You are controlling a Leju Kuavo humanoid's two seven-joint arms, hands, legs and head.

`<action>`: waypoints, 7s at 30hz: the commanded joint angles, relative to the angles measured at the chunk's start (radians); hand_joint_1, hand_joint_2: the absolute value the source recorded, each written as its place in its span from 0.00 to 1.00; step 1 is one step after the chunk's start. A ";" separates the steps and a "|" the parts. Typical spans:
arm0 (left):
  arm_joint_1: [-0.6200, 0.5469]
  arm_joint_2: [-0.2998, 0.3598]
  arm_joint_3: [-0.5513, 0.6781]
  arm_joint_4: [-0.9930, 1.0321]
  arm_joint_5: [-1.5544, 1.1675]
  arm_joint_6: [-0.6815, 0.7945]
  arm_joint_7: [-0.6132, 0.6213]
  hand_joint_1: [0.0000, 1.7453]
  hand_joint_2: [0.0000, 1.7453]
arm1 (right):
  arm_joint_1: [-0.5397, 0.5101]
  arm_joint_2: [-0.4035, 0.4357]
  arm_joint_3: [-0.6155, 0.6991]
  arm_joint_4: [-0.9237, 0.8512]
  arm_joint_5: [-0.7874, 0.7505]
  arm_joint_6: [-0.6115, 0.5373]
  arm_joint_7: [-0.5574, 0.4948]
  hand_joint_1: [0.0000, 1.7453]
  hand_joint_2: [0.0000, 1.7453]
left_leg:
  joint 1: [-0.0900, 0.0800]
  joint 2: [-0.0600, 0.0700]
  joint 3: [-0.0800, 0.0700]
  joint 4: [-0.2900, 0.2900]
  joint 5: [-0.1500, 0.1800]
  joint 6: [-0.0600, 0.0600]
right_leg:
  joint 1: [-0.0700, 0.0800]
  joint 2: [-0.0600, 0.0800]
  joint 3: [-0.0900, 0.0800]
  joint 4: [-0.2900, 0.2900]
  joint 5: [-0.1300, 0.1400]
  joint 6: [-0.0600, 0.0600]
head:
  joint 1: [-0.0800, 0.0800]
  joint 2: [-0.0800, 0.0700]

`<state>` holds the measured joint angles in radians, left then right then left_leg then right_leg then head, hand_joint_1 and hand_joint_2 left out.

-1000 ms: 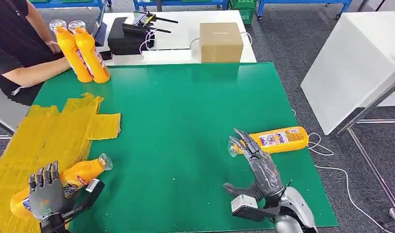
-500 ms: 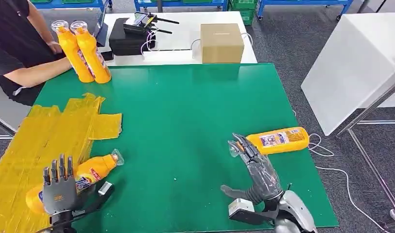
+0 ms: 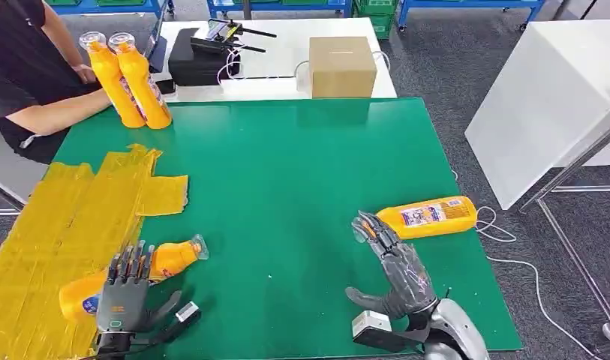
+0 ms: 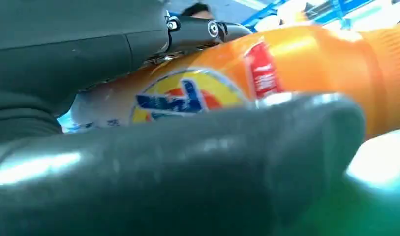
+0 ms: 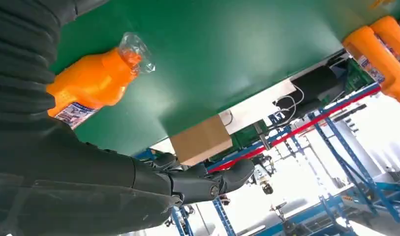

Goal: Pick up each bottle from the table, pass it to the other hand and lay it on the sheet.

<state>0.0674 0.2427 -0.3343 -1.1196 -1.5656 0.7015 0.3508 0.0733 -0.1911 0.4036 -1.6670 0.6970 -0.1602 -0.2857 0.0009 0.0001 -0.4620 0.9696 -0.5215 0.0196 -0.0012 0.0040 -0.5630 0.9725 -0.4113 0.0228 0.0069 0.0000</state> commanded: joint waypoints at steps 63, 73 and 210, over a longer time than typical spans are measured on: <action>0.147 -0.529 0.677 -0.541 1.384 -0.577 -1.040 0.00 0.00 | 0.261 -0.092 -0.785 -0.077 0.109 0.175 0.019 0.00 1.00 | -0.002 0.001 -0.004 0.000 -0.004 0.003 | 0.000 0.000 -0.005 -0.002 0.000 0.001 | 0.000 0.000; 0.141 -0.510 0.656 -0.527 1.389 -0.587 -1.033 0.00 0.00 | 0.187 -0.146 -0.815 0.035 0.156 0.234 0.043 0.00 1.00 | -0.001 0.002 -0.001 -0.001 -0.004 0.003 | 0.001 0.002 -0.002 -0.004 -0.001 0.001 | 0.000 0.000; 0.174 -0.469 0.189 -0.397 1.801 -1.089 -0.828 0.00 1.00 | -0.438 0.279 -0.149 0.711 -0.337 0.163 0.025 1.00 1.00 | 0.000 0.003 -0.001 -0.002 0.000 0.001 | 0.001 0.001 -0.003 -0.002 0.001 0.000 | 0.000 0.000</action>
<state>0.2959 -0.2766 -0.0496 -1.6308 0.2228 -0.3906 -0.4883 -0.2632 -0.0083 0.2792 -1.1509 0.3776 0.0179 -0.2457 0.0011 0.0011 -0.4656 0.9702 -0.5222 0.0221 -0.0007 0.0026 -0.5671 0.9720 -0.4114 0.0232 0.0065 0.0000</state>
